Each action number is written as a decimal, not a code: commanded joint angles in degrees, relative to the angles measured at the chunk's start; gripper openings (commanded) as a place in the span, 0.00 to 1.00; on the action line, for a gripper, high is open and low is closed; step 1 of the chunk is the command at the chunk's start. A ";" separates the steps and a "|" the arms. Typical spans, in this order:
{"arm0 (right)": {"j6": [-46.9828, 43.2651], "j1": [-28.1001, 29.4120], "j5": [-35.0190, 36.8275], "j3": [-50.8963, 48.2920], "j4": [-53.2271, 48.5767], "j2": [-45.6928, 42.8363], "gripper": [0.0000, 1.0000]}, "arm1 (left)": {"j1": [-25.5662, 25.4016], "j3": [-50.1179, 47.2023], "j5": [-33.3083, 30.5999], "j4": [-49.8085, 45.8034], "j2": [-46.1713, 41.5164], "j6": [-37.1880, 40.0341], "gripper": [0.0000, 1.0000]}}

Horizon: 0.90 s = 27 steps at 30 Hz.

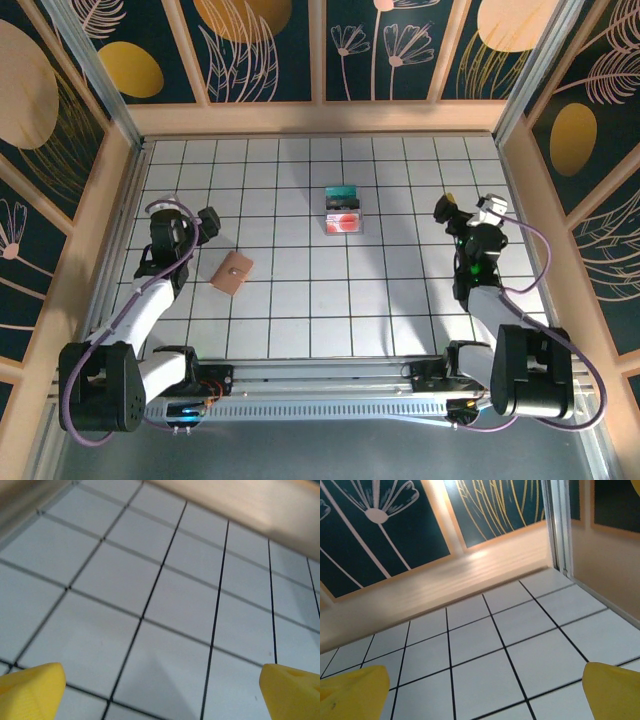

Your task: Take the credit cards out of the card holder

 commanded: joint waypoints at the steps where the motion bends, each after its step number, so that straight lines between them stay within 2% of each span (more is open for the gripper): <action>1: 4.62 -0.01 2.45 3.75 -10.11 -2.62 0.99 | -0.24 1.59 5.76 -13.91 0.46 -5.60 0.99; 5: 6.98 -0.09 2.59 5.71 -16.88 -4.96 0.99 | -3.35 3.47 5.24 -22.40 0.37 -6.13 0.99; 8: 8.21 0.00 2.85 5.01 -17.74 -7.30 0.99 | -6.96 5.67 1.93 -28.42 1.88 -5.24 0.99; 14: 9.21 0.08 4.89 3.24 -16.74 -11.19 0.99 | -8.88 7.05 5.65 -28.94 7.61 -1.85 0.99; 22: 8.98 0.23 5.40 3.19 -17.06 -11.93 0.99 | -13.59 11.10 6.58 -31.57 16.63 2.21 0.99; 24: 8.98 0.22 5.62 3.10 -17.00 -11.93 0.99 | -14.91 12.38 6.08 -32.23 18.36 2.72 0.99; 27: 8.89 0.32 5.75 3.10 -16.79 -12.00 0.99 | -16.38 13.85 1.99 -34.30 21.03 2.32 0.99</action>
